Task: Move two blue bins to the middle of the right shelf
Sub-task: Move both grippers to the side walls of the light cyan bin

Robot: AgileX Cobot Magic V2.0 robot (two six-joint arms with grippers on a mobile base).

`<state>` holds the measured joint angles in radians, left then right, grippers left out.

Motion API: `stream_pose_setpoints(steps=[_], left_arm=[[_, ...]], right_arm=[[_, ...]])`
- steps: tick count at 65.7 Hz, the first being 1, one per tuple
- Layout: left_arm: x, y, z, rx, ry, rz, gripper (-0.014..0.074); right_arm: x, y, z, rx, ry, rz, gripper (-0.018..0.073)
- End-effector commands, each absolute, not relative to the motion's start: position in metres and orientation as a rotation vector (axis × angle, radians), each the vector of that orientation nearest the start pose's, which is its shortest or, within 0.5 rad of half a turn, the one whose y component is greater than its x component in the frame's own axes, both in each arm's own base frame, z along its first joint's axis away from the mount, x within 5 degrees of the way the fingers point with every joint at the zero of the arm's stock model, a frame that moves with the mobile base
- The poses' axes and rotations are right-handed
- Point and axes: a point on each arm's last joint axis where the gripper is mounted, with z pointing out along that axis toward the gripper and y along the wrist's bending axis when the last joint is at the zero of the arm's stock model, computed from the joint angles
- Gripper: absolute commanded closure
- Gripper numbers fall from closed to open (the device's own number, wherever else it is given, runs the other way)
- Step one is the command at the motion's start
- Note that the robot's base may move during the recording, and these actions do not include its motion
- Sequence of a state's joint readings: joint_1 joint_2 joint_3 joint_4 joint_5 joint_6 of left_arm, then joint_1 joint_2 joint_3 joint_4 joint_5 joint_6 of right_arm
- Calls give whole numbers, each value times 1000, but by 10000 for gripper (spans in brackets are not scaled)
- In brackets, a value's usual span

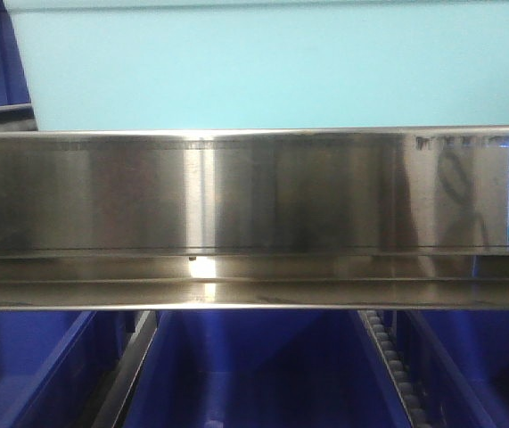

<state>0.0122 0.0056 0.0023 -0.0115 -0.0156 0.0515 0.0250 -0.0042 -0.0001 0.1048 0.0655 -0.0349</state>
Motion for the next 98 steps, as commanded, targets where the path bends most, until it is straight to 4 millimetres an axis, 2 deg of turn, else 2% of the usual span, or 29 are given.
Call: stream_pose_setpoints(steps=[1,7,12,17,23,34,37,43,50,54,62,71,81,98], left_arm=[[55,1,224,0,1364,34,707],[54,2,227,-13,1327,24,707],[51,1,240,-13,1297,23,707],[44,1,265,-10,1246,24,707],[31,1,299,-2,1202,28,707],[23,1,347,28,1286,71,676],[23,1,359,28,1314,71,637],[29,1,374,28,1379,70,528],[40,1,387,29,1423,69,333],[48,1,390,28,1444,65,192],[60,1,388,30,1493,48,-24],[67,-4,388,79,1554,-2,-5],[86,-14,405,148,1638,-117,-5],[142,-47,432,323,1876,-220,-5]], right_arm=[[55,1,220,31,1410,68,721],[54,0,227,34,1349,66,721],[48,0,251,33,1279,68,721],[38,0,283,28,1218,73,721],[22,1,318,14,1227,83,721],[17,3,362,-4,1336,91,697],[20,3,370,-6,1363,92,643],[26,4,386,-1,1383,111,416],[38,5,392,0,1418,111,109],[46,5,390,1,1449,111,-18],[53,5,390,2,1467,109,-10],[57,6,395,-13,1492,128,-10],[72,13,409,-58,1579,208,-10],[126,40,434,-243,1807,290,-10]])
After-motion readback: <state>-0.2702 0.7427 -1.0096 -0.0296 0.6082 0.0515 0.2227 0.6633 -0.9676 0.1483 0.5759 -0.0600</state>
